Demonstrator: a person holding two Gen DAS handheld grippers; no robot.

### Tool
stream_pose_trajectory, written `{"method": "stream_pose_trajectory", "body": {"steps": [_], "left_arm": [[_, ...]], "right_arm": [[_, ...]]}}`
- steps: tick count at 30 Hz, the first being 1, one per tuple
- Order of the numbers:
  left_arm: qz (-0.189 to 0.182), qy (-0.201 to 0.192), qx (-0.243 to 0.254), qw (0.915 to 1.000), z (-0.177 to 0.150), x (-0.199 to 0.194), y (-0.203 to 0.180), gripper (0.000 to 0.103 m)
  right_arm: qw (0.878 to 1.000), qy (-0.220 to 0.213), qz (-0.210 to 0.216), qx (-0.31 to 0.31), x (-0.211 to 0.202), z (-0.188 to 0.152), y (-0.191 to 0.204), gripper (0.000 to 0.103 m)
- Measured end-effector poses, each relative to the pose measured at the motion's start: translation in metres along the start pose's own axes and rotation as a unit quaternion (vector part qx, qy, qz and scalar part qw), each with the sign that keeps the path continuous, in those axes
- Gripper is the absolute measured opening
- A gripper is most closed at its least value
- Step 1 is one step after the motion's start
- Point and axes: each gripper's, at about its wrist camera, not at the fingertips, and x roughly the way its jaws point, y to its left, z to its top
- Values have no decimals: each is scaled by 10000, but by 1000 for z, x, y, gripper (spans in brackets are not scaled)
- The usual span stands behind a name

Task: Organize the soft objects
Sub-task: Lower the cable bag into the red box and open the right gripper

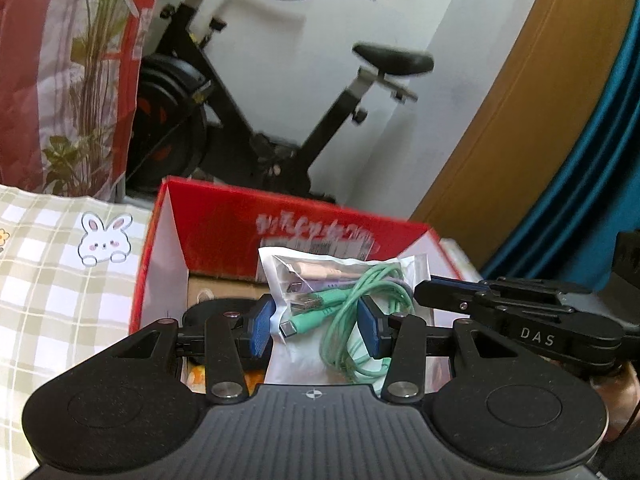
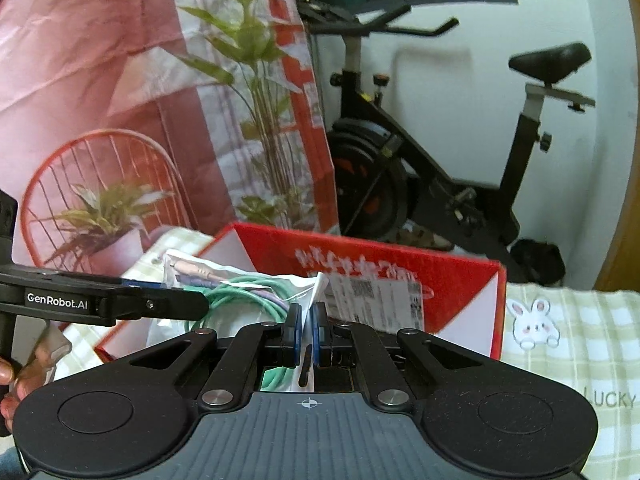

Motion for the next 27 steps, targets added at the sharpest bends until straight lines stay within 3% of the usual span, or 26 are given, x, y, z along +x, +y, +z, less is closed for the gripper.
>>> {"method": "stream_pose_trajectory", "body": {"steps": [9, 18, 24, 26, 27], "left_arm": [[111, 791, 149, 9967, -16, 26, -1, 48], [160, 935, 248, 9952, -19, 24, 0, 48], [334, 740, 423, 9958, -15, 18, -10, 62], [372, 621, 493, 9962, -13, 12, -15, 67], [403, 560, 537, 9962, -12, 9, -18, 72]], "right_arm": [[9968, 756, -191, 153, 28, -32, -11, 5], [9951, 935, -280, 130, 33, -37, -7, 5], [9954, 810, -503, 89, 26, -30, -4, 21], [9958, 731, -559, 10, 19, -28, 1, 28], [9959, 681, -593, -34, 15, -26, 3, 37]]}}
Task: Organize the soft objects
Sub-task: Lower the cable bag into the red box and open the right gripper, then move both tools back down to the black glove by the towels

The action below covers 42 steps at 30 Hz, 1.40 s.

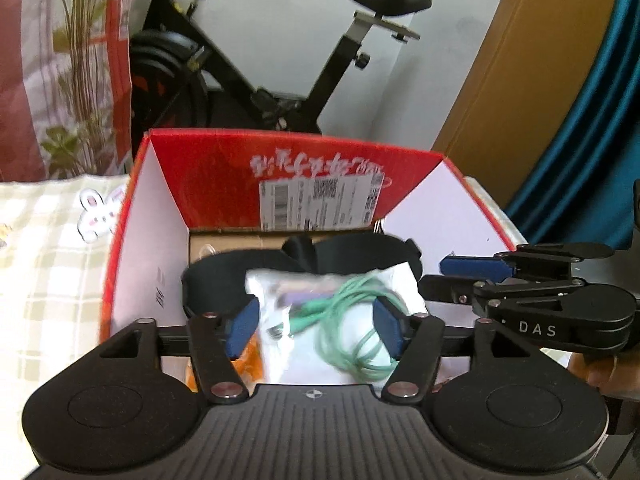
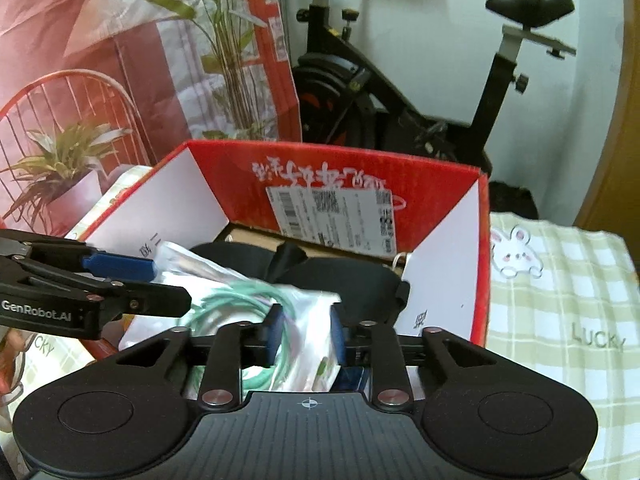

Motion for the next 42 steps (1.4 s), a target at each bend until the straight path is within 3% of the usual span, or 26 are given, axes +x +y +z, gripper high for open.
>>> {"method": "stream_pose_trajectory", "body": {"steps": [1, 5, 10, 27, 42], "left_arm": [[52, -75, 53, 9999, 0, -6, -2, 75], [221, -301, 195, 9991, 2, -24, -9, 96], [454, -548, 221, 9972, 0, -49, -13, 103], [1053, -1133, 256, 9876, -34, -119, -29, 103], [1251, -1141, 158, 9854, -96, -141, -29, 103]], "right_arm": [[10000, -57, -35, -23, -4, 1, 1, 46], [9995, -290, -123, -15, -22, 4, 3, 65], [9981, -593, -115, 107, -48, 3, 5, 101], [9917, -1186, -148, 473, -117, -33, 17, 103], [9860, -1534, -159, 635, -151, -96, 30, 103]]}}
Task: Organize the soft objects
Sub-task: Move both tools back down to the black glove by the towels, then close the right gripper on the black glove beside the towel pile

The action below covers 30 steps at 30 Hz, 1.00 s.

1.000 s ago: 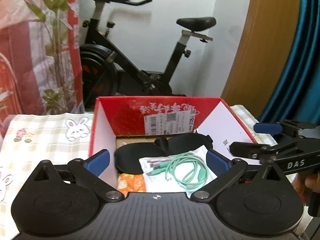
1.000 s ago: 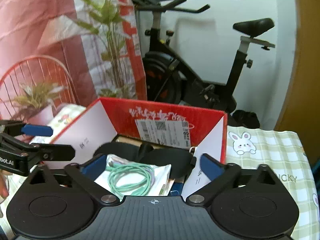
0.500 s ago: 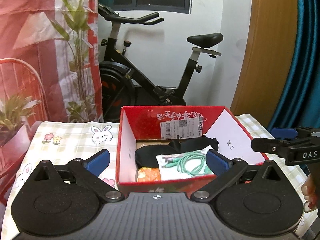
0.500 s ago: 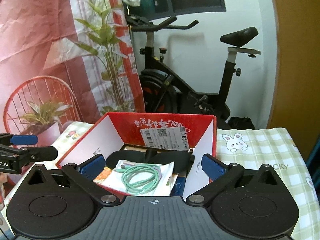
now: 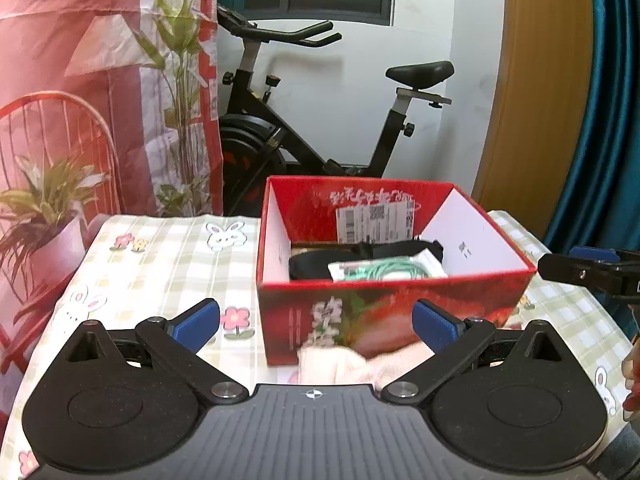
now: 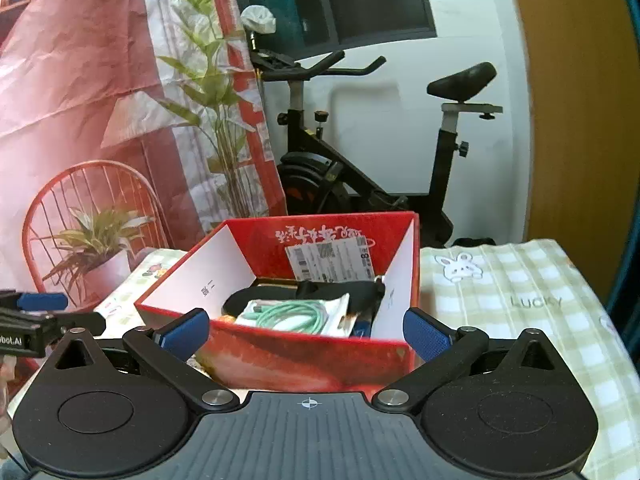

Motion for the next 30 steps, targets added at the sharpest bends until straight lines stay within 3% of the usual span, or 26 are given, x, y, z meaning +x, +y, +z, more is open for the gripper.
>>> {"method": "stream_pose_trajectory", "body": {"steps": [9, 13, 16, 21, 23, 28, 30], "left_arm": [[-256, 543, -199, 9980, -43, 8, -7, 103], [-463, 715, -213, 9961, -58, 13, -11, 101], [-684, 821, -328, 9937, -68, 19, -10, 95], [-904, 1044, -502, 9891, -78, 38, -6, 88], [-975, 1216, -619, 9858, -84, 48, -5, 83], [-1285, 1551, -488, 9783, -99, 65, -16, 71], [-1319, 1606, -337, 9776, -103, 69, -22, 57]], "right_arm": [[9999, 100, 88, 52, -7, -42, -2, 103], [9993, 363, 120, 9, -4, -60, 2, 103], [9977, 674, -68, -58, 3, -72, 8, 103], [9942, 1074, 64, 89, 19, -88, 10, 102], [9924, 1222, 101, 73, 27, -92, 10, 99], [9876, 1561, 164, 62, 46, -100, 15, 75], [9859, 1664, 168, 56, 50, -104, 16, 69]]}}
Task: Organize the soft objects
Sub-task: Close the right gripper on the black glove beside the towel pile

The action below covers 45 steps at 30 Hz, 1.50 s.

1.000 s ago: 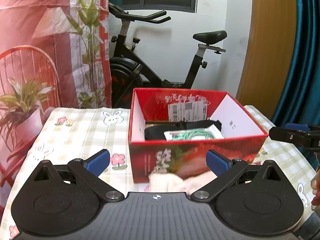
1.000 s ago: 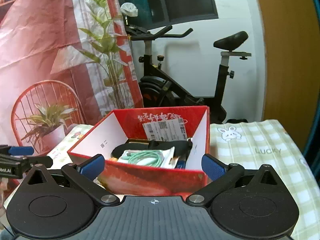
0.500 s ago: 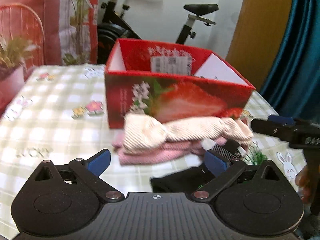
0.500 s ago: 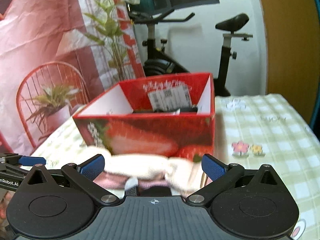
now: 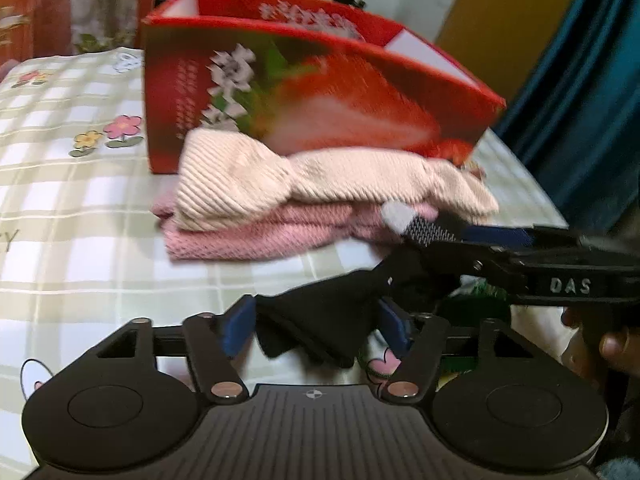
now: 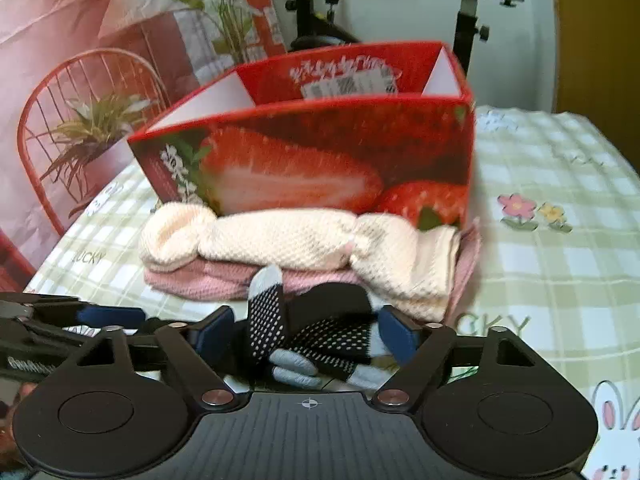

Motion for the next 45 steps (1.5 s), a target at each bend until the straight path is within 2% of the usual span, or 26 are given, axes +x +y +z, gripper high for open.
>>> {"method": "stream_pose_trajectory", "body": {"steps": [2, 5, 7, 10, 13, 18, 27, 34, 45], "left_arm": [[111, -30, 76, 9999, -2, 2, 0, 41], [16, -62, -121, 9999, -3, 0, 7, 30], [45, -96, -168, 9998, -2, -1, 10, 28], [184, -188, -273, 9993, -3, -7, 15, 21], [386, -309, -474, 9977, -2, -14, 24, 20], [492, -283, -595, 9966, -3, -13, 32, 20], [484, -255, -583, 9968, -6, -9, 33, 21], [495, -286, -535, 9969, -8, -7, 33, 23], [474, -315, -488, 9972, -10, -9, 33, 21]], "right_arm": [[10000, 50, -12, 7, 4, -1, 0, 57], [10000, 41, 19, 47, 4, 0, -1, 45], [9999, 46, 57, 89, 5, 1, -2, 36], [9998, 80, 163, 128, 7, 3, -2, 32], [9994, 122, 310, 92, 10, 6, 3, 29], [9989, 201, 415, 58, 19, 10, 10, 28], [9988, 198, 429, 158, 23, 2, 6, 26], [9984, 167, 512, 157, 24, -1, 7, 16], [9981, 97, 593, 126, 19, -5, 9, 11]]}}
